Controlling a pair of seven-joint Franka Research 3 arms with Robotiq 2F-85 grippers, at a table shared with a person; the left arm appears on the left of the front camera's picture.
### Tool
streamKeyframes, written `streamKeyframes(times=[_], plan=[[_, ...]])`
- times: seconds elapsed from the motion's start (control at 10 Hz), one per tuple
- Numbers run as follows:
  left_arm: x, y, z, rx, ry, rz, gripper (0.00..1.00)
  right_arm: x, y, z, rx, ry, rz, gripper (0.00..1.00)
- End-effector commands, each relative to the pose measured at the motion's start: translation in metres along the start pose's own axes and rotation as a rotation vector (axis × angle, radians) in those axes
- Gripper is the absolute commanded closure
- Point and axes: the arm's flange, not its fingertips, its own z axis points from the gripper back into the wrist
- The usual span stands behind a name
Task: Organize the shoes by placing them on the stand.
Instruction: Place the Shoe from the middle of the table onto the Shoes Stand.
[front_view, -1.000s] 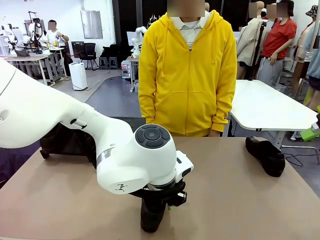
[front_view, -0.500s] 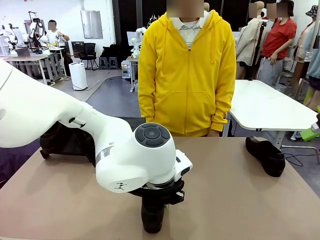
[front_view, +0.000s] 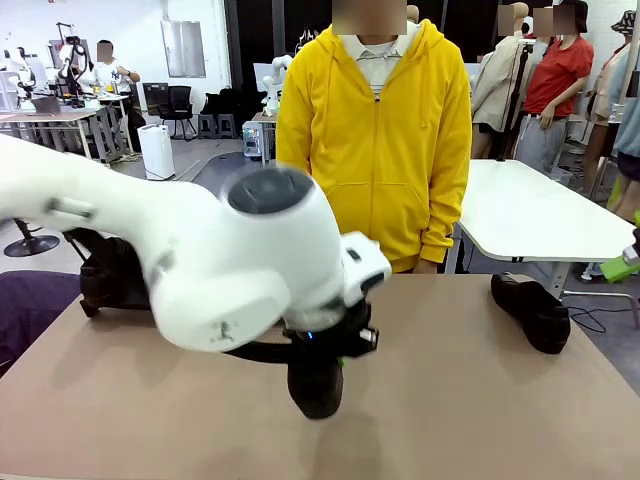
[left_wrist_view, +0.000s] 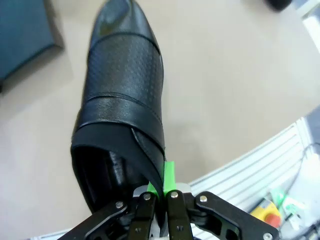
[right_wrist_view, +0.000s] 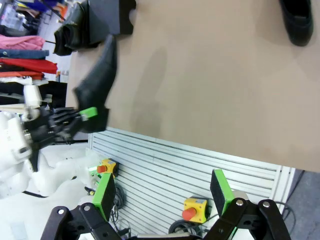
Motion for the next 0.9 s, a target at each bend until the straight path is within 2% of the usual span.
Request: streamKeyframes(times=[0.0, 0.2, 0.4, 0.6, 0.7, 0.8], plan=[[-0.001, 0.058, 0.068, 0.011, -0.011, -0.056, 1.0, 0.001, 0.0, 0.004, 0.006, 0.001, 0.0, 0.0], [-0.004, 0.133, 0.103, 0.088, -0.032, -0.008, 1.0, 0.001, 0.0, 0.004, 0.006, 0.001, 0.0, 0.0], [-0.018, 0.189, 0.115, 0.189, 0.015, 0.157, 1.0, 0.001, 0.0, 0.004, 0.006, 0.001, 0.0, 0.0], [-0.039, 0.218, 0.124, 0.25, 0.0, 0.353, 1.0, 0.001, 0.0, 0.004, 0.006, 0.001, 0.0, 0.0], [-0.021, 0.206, 0.116, 0.178, 0.029, 0.169, 1.0, 0.001, 0.0, 0.004, 0.006, 0.001, 0.0, 0.0], [-0.021, 0.206, 0.116, 0.178, 0.029, 0.169, 1.0, 0.001, 0.0, 0.004, 0.006, 0.001, 0.0, 0.0]])
